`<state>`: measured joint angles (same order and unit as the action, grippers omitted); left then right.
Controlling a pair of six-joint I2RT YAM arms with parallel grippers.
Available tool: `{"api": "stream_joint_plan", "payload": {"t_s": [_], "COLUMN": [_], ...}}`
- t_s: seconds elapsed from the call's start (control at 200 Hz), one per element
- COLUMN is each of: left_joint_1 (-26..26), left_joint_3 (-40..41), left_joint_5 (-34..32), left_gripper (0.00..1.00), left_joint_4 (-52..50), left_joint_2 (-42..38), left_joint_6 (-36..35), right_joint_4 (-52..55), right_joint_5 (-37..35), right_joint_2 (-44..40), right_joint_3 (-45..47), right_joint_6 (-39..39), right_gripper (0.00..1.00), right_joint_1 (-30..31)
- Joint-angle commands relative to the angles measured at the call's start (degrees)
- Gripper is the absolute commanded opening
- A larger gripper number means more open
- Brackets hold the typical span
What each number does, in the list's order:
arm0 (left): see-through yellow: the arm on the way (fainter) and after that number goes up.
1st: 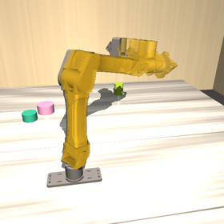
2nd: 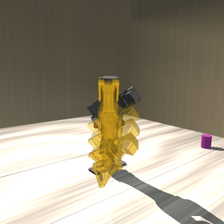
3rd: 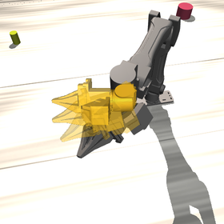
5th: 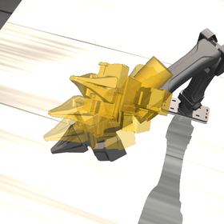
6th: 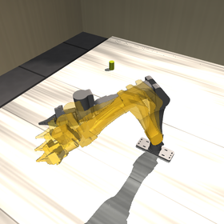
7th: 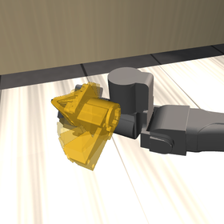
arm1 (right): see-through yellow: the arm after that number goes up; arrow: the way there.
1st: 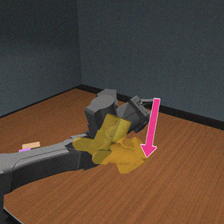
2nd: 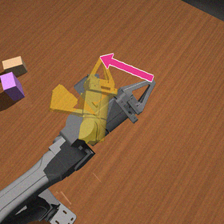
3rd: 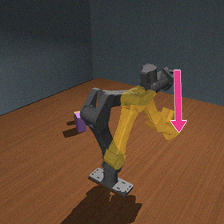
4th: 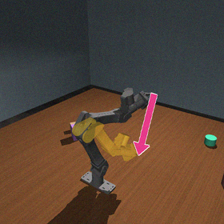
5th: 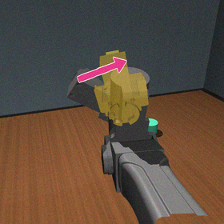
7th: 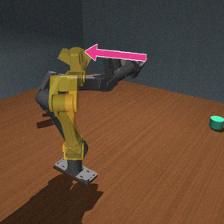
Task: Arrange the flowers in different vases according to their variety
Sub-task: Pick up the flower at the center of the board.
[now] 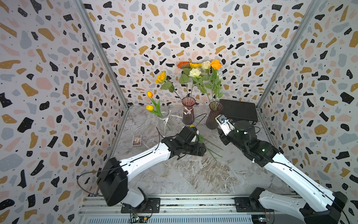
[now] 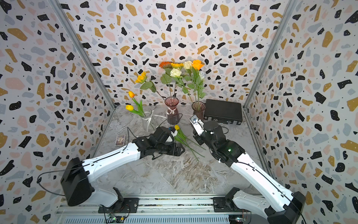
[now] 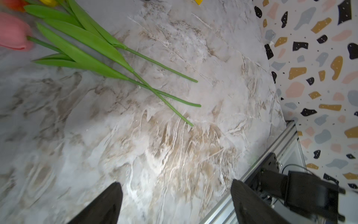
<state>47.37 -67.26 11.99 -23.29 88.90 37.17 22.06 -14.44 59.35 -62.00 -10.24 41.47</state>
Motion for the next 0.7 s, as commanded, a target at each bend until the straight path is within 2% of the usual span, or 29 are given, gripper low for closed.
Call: {"api": "stream_joint_plan", "payload": {"t_s": [0.0, 0.125, 0.29, 0.501, 0.696], "left_joint_1": [0.48, 0.47, 0.51, 0.51, 0.35], "left_joint_3": [-7.31, -13.57, -18.67, -24.65, -27.50], "left_joint_5": [1.48, -0.57, -4.99, -8.32, -12.67], "left_gripper": [0.86, 0.80, 0.74, 0.72, 0.72], "left_joint_4": [1.94, 1.27, 0.13, -4.29, -7.39], "left_joint_2": [8.36, 16.09, 21.93, 28.82, 30.91], "left_joint_6": [3.60, 4.68, 6.74, 7.78, 8.00], "right_joint_4": [8.00, 12.40, 11.71, 10.88, 10.72], "right_joint_5": [-0.30, 0.78, 2.71, 3.54, 3.13], "right_joint_2": [-2.81, -3.97, -7.28, -8.40, -8.38], "right_joint_3": [1.34, 4.62, 10.56, 13.28, 14.27], "right_joint_6": [6.47, 9.99, 12.38, 11.63, 9.92], "right_gripper": [0.33, 0.28, 0.20, 0.16, 0.15], "right_joint_1": [0.01, 0.01, 0.01, 0.01, 0.01]}}
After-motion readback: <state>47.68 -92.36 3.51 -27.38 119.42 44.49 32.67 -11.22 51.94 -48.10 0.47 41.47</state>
